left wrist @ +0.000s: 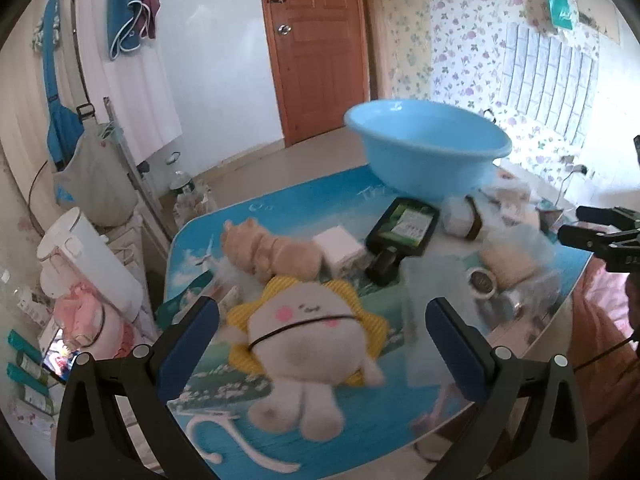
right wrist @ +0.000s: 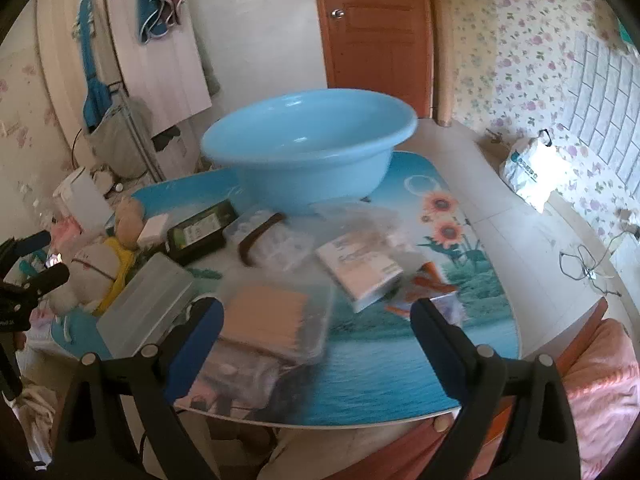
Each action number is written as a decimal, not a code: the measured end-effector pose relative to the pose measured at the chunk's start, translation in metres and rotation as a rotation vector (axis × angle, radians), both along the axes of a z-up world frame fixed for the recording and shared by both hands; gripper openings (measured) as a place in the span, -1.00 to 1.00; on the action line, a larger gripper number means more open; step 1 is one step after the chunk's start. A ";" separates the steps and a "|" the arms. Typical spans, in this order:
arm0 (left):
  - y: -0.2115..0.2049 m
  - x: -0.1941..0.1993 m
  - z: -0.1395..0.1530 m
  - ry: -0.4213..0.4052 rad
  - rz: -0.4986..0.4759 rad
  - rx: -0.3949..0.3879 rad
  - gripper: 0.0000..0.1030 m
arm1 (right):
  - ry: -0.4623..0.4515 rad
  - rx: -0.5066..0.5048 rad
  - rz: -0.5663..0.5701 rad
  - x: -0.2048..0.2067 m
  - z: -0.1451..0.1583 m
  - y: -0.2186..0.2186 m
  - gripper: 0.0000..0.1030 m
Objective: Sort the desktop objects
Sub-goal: 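Move the left tool toward the white plastic hook on the table, then grasp the white plastic hook with the left tool while the right tool grasps the glass bottle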
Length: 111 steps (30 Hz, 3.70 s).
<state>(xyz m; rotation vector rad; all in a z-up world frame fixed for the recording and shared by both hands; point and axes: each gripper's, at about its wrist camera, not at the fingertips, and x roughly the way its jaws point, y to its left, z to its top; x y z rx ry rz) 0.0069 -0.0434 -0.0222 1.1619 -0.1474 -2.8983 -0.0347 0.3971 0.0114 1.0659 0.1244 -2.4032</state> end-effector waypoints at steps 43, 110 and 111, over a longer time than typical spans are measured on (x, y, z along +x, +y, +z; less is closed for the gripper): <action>-0.088 0.033 -0.083 -0.178 -0.021 0.109 1.00 | -0.266 0.099 -0.101 0.026 -0.052 -0.068 1.00; -0.111 0.066 -0.044 -0.090 0.170 0.110 0.48 | -0.042 -0.006 0.054 0.024 0.000 -0.056 0.70; -0.114 0.066 -0.051 -0.099 0.185 0.119 0.53 | -0.041 -0.003 0.056 0.024 0.000 -0.057 0.70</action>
